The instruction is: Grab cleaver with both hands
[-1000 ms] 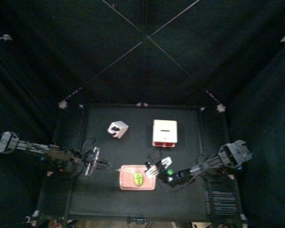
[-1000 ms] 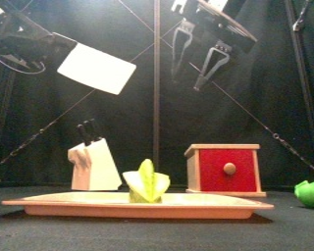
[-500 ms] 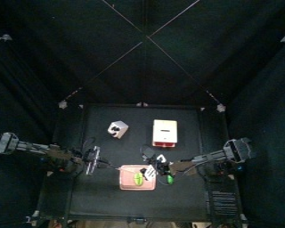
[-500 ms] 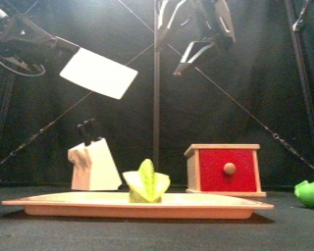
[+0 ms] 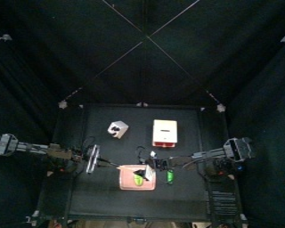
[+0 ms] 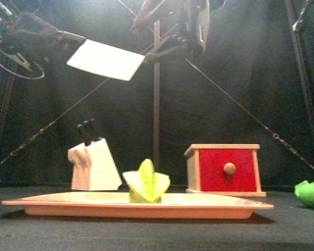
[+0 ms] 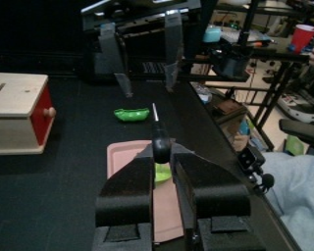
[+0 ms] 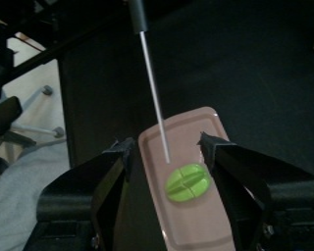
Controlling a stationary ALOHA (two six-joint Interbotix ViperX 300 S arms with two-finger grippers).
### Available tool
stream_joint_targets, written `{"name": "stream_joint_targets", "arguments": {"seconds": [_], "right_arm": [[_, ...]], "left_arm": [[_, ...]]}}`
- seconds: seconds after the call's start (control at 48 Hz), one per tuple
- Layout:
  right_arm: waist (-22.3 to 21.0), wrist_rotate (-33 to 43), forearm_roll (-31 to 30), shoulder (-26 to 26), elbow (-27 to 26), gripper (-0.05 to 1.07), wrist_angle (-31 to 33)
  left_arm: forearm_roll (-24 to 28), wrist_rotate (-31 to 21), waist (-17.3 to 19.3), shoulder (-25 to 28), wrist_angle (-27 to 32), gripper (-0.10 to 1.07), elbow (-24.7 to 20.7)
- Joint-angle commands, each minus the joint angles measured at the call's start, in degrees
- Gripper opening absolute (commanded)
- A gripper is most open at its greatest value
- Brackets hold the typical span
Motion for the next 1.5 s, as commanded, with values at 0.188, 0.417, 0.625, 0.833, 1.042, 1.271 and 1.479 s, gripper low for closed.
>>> {"name": "stream_joint_targets", "arguments": {"seconds": [0.188, 0.417, 0.625, 0.833, 1.042, 1.271, 1.479], "right_arm": [[-0.7, -0.09, -2.9, -1.32, 3.16, 0.89, -10.2], [-0.7, -0.09, -6.5, 1.32, 2.99, 0.89, -11.51], [-0.62, 0.79, -7.47, 3.78, 1.32, 0.89, -11.43], [-0.7, 0.79, -6.59, 4.04, 1.14, 0.88, -11.25], [-1.41, 0.97, -4.57, 4.04, 1.14, 0.83, -10.99], [-1.93, 0.53, -2.9, 4.13, 1.58, 0.62, -10.72], [-2.02, 0.44, -4.04, 3.78, 2.9, 0.42, -9.58]], "left_arm": [[-3.69, 0.18, 1.41, 0.62, -4.22, 0.38, -0.35], [-3.78, 0.18, 2.02, 1.49, -4.92, 0.38, -0.35], [-3.78, 0.18, 2.2, 1.67, -4.92, 0.38, -0.26], [-3.78, 0.18, 2.2, 1.67, -5.01, 0.38, -0.09], [-3.78, 0.18, 2.29, 1.67, -5.01, 0.38, -0.09], [-3.78, 0.18, 2.29, 1.67, -4.92, 0.38, -0.09], [-3.78, 0.18, 2.29, 1.67, -4.92, 0.38, 0.0]]}}
